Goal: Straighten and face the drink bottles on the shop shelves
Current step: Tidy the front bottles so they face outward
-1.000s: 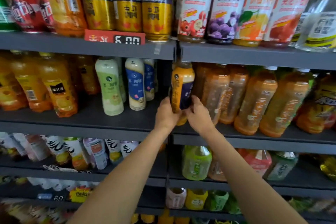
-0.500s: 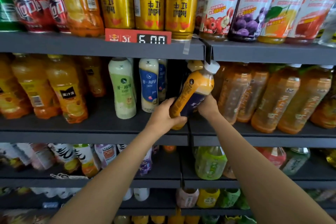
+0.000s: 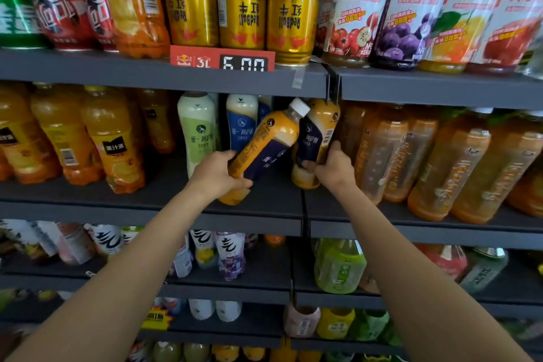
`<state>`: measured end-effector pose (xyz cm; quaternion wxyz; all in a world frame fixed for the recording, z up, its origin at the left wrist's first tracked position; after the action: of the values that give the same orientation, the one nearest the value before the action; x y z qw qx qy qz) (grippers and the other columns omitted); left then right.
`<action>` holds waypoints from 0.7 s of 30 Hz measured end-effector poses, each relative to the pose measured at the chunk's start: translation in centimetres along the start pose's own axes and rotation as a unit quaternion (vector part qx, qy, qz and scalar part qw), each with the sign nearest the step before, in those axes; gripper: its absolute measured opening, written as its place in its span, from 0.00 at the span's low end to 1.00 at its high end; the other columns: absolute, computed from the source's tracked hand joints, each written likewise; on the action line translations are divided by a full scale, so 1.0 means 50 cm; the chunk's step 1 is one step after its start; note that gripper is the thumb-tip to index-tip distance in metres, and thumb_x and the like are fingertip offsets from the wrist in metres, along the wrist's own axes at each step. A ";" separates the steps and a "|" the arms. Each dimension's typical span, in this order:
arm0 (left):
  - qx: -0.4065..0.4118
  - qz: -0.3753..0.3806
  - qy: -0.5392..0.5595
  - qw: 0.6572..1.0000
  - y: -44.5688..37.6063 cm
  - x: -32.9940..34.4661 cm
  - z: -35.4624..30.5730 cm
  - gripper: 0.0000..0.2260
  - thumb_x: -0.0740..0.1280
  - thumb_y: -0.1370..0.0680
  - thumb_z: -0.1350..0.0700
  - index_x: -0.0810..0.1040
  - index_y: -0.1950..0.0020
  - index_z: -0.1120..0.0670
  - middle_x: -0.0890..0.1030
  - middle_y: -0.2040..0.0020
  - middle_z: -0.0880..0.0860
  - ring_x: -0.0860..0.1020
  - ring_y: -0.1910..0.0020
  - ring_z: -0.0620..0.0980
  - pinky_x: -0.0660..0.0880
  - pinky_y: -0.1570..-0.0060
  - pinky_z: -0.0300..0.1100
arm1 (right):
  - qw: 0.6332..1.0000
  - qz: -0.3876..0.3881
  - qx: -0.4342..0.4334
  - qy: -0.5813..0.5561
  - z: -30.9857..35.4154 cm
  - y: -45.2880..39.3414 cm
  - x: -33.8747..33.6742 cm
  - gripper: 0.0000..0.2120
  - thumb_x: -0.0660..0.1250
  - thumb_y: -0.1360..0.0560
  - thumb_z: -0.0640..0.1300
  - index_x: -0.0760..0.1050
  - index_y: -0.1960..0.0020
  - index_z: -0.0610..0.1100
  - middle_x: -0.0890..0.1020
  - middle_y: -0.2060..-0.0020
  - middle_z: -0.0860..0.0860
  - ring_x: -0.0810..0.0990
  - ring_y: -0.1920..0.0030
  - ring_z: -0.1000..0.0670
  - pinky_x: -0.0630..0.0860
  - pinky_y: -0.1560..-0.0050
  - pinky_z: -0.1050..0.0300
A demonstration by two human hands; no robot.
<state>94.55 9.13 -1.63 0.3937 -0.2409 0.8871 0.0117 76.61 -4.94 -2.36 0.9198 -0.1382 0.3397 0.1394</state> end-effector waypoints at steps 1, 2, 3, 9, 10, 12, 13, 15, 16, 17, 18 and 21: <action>-0.006 0.003 0.036 0.999 0.001 0.005 0.000 0.19 0.76 0.32 0.59 0.77 0.43 0.55 0.79 0.52 0.49 0.78 0.49 0.49 0.73 0.46 0.42 | 1.000 0.004 -0.003 0.003 0.002 0.003 0.000 0.26 0.72 0.28 0.46 0.64 0.37 0.37 0.76 0.41 0.40 0.75 0.41 0.38 0.73 0.42 0.42; -0.012 0.006 0.076 0.997 0.000 0.014 0.001 0.17 0.76 0.32 0.60 0.78 0.45 0.55 0.80 0.53 0.49 0.78 0.50 0.49 0.73 0.46 0.42 | 1.000 0.007 -0.009 0.004 0.004 0.004 0.000 0.27 0.72 0.28 0.47 0.64 0.37 0.37 0.76 0.41 0.40 0.75 0.41 0.38 0.72 0.42 0.42; -0.014 0.010 0.112 0.994 0.001 0.023 0.000 0.15 0.75 0.32 0.61 0.78 0.47 0.54 0.80 0.54 0.48 0.78 0.51 0.47 0.73 0.47 0.41 | 1.000 0.011 -0.013 0.002 0.006 0.004 0.001 0.27 0.72 0.28 0.47 0.64 0.37 0.37 0.76 0.41 0.40 0.75 0.41 0.38 0.72 0.41 0.42; -0.021 0.026 0.244 0.969 0.007 0.078 0.023 0.19 0.72 0.29 0.62 0.74 0.40 0.50 0.78 0.44 0.47 0.74 0.42 0.46 0.71 0.42 0.42 | 0.999 0.041 -0.023 -0.028 0.000 0.003 0.009 0.28 0.75 0.32 0.49 0.66 0.39 0.41 0.77 0.43 0.42 0.78 0.45 0.39 0.78 0.48 0.41; -0.019 0.027 0.243 0.969 0.005 0.081 0.026 0.21 0.72 0.29 0.61 0.73 0.38 0.50 0.78 0.41 0.49 0.73 0.40 0.46 0.70 0.40 0.44 | 0.998 0.045 -0.027 -0.033 -0.002 0.006 0.009 0.28 0.75 0.32 0.49 0.66 0.39 0.42 0.77 0.42 0.42 0.78 0.44 0.40 0.78 0.48 0.41; -0.011 0.029 0.242 0.970 0.003 0.085 0.025 0.22 0.72 0.28 0.60 0.73 0.36 0.52 0.78 0.40 0.49 0.74 0.40 0.46 0.70 0.40 0.42 | 0.997 0.056 -0.038 -0.039 -0.003 0.018 0.005 0.29 0.75 0.32 0.47 0.67 0.37 0.43 0.77 0.41 0.44 0.77 0.42 0.41 0.78 0.47 0.41; -0.007 0.029 0.246 0.969 0.002 0.086 0.023 0.21 0.72 0.28 0.60 0.73 0.36 0.52 0.78 0.41 0.49 0.74 0.42 0.46 0.71 0.43 0.40 | 0.996 0.065 -0.043 -0.041 -0.002 0.025 0.001 0.29 0.75 0.32 0.46 0.67 0.36 0.43 0.77 0.41 0.44 0.76 0.41 0.42 0.77 0.46 0.42; -0.003 0.026 0.250 0.968 0.001 0.087 0.016 0.19 0.72 0.28 0.61 0.74 0.39 0.52 0.79 0.43 0.49 0.75 0.45 0.44 0.71 0.47 0.36 | 0.995 0.081 -0.054 -0.027 -0.001 0.039 -0.010 0.29 0.75 0.31 0.45 0.67 0.34 0.42 0.76 0.40 0.45 0.75 0.40 0.43 0.77 0.45 0.42; -0.001 0.024 0.248 0.969 0.001 0.087 0.014 0.18 0.72 0.28 0.61 0.74 0.40 0.52 0.79 0.45 0.49 0.76 0.47 0.43 0.71 0.49 0.35 | 0.995 0.081 -0.055 -0.007 -0.002 0.043 -0.018 0.29 0.74 0.31 0.45 0.67 0.35 0.42 0.77 0.40 0.44 0.76 0.40 0.42 0.76 0.44 0.42; 0.002 0.023 0.243 0.970 0.000 0.087 0.012 0.18 0.72 0.28 0.61 0.74 0.41 0.51 0.79 0.46 0.48 0.76 0.49 0.42 0.71 0.50 0.33 | 0.996 0.072 -0.054 0.023 -0.005 0.048 -0.028 0.27 0.74 0.30 0.46 0.67 0.36 0.41 0.77 0.41 0.44 0.76 0.41 0.42 0.76 0.44 0.43; 0.003 0.022 0.241 0.970 0.000 0.087 0.010 0.17 0.72 0.28 0.61 0.74 0.41 0.51 0.79 0.47 0.47 0.75 0.50 0.40 0.71 0.52 0.32 | 0.995 0.055 -0.049 0.061 -0.007 0.054 -0.041 0.26 0.73 0.30 0.47 0.68 0.37 0.40 0.78 0.42 0.43 0.76 0.42 0.41 0.75 0.44 0.43; 0.002 0.025 0.248 0.968 0.002 0.089 0.009 0.17 0.71 0.28 0.61 0.73 0.41 0.51 0.78 0.47 0.47 0.75 0.50 0.41 0.70 0.49 0.34 | 0.987 -0.004 -0.017 0.157 -0.007 0.076 -0.071 0.25 0.72 0.29 0.51 0.67 0.41 0.39 0.78 0.45 0.41 0.77 0.44 0.38 0.74 0.48 0.45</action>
<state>92.26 7.48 -5.08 0.1614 -0.2134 0.9627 -0.0406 72.48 -2.12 -0.86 0.8533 -0.1758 0.4765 0.1179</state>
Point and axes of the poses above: each hand's wrist, its own y-axis away from the middle knuckle, its own x-axis out of the palm, z = x × y, the point moved 10 cm from there along -y, towards the middle knuckle
